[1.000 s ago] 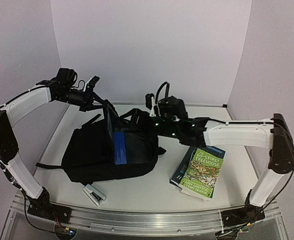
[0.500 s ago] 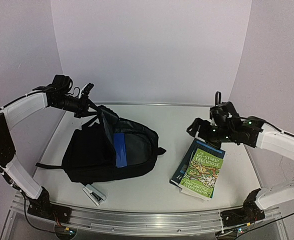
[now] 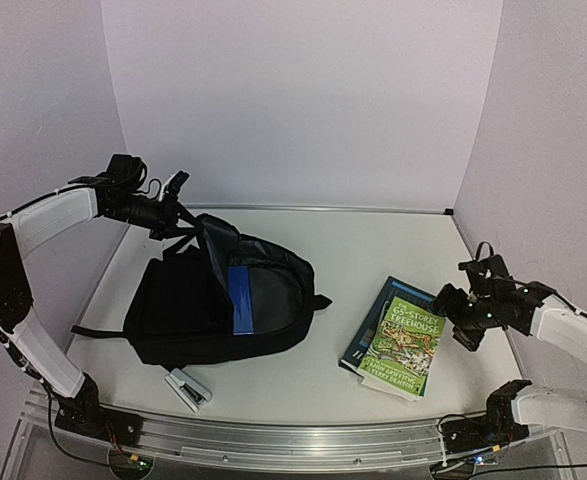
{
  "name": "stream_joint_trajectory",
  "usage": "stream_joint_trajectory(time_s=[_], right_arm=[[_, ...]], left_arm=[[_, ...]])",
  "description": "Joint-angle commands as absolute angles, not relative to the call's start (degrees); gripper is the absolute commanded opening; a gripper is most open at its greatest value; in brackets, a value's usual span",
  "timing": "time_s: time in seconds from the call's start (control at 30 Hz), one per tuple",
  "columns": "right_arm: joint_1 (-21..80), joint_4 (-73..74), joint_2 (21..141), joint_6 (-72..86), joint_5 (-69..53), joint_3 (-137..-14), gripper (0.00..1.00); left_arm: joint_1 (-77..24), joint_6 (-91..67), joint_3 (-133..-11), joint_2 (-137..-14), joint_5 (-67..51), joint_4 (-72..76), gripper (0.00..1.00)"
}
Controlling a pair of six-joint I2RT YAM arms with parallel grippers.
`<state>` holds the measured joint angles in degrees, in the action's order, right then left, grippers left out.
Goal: Pack the student bag
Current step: Pick up the book from the center of the board.
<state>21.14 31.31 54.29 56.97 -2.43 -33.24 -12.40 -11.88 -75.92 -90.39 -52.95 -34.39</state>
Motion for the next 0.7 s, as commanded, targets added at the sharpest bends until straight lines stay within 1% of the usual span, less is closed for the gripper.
stream_joint_trajectory(time_s=[0.0,0.2,0.3,0.53,0.67], right_arm=[[20.01,21.27,53.9,59.48,-9.65,-26.28,0.91],[19.82,17.3,53.02,60.12,-9.67,-23.35,0.74],[19.85,17.12,51.9,60.12,-8.82,-22.96,0.68],[19.81,12.28,53.64,60.39,-9.63,-20.03,0.63],[19.86,8.72,54.18,60.64,-10.22,-18.92,0.65]], left_arm=[[-12.1,-10.81,-76.2,-89.02,-54.58,-32.53,0.0],[-12.04,-10.81,-76.11,-89.03,-54.54,-32.52,0.0],[-12.08,-10.88,-76.2,-89.42,-54.53,-32.59,0.0],[-12.03,-10.98,-76.46,-90.15,-54.77,-32.62,0.0],[-12.05,-10.91,-76.59,-90.5,-54.82,-32.79,0.0]])
